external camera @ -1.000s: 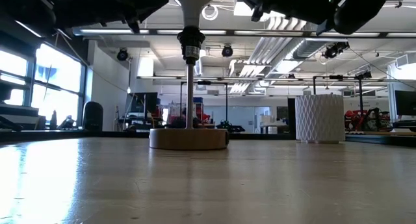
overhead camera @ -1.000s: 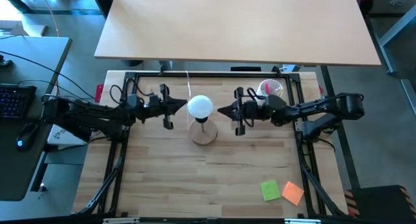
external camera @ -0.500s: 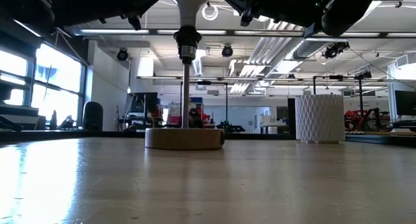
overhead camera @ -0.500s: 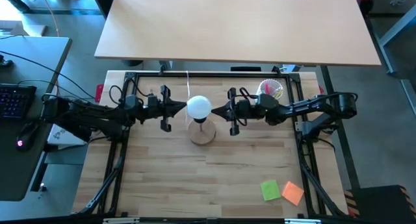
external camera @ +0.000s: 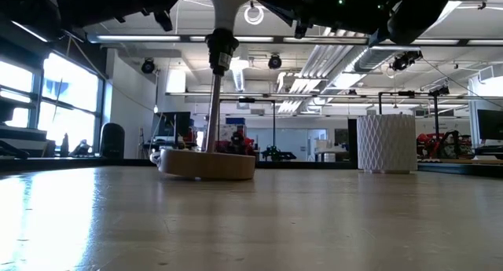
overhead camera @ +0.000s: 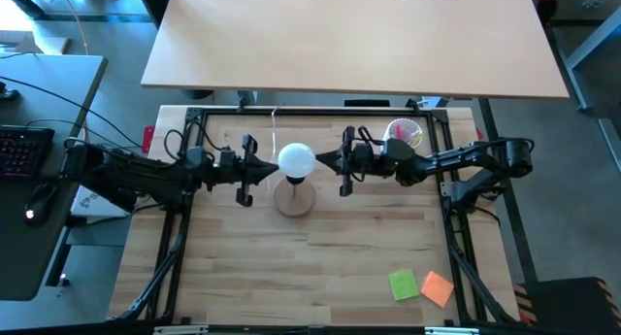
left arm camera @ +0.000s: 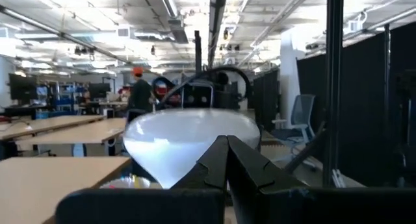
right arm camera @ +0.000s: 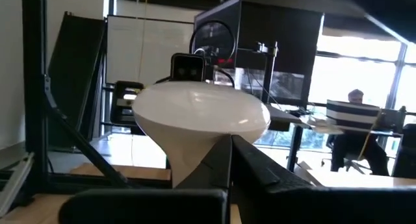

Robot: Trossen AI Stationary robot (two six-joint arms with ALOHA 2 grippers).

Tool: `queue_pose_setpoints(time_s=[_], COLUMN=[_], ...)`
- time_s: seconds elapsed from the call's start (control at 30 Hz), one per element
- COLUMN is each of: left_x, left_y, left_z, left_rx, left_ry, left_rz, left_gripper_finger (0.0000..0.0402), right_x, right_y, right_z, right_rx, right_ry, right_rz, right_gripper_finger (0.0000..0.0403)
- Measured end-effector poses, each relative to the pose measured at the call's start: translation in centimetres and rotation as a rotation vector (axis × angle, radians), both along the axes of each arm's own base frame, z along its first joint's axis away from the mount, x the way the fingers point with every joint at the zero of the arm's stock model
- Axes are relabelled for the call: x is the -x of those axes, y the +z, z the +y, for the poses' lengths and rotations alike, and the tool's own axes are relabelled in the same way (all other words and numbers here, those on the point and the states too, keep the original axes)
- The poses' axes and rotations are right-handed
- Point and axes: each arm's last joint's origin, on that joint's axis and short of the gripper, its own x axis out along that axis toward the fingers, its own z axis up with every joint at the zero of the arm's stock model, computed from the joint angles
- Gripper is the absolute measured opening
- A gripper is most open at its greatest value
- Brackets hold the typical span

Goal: Screw lightbulb
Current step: Remove the lightbulb from the lamp

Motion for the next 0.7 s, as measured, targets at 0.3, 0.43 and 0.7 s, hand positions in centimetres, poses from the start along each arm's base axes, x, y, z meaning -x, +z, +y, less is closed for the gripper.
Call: queue_pose_setpoints(time_s=[0.3, 0.43, 0.7], left_x=[-0.1, -0.1, -0.1], left_y=[-0.2, -0.2, -0.3], left_z=[0.0, 0.1, -0.6], left_rx=[0.020, 0.031, 0.034], left_ry=[0.005, 0.005, -0.018], left_rz=[0.017, 0.021, 0.026], left_gripper_finger=[0.0000, 0.0000, 0.0000], right_x=[0.0, 0.1, 0.1], right_y=[-0.1, -0.1, -0.3], right_z=[-0.6, -0.8, -1.1], right_rx=[-0.043, -0.060, -0.085], right_ry=[0.000, -0.036, -0.142], right_rz=[0.004, 0.002, 0.021], right_gripper_finger=[0.0000, 0.0000, 0.0000])
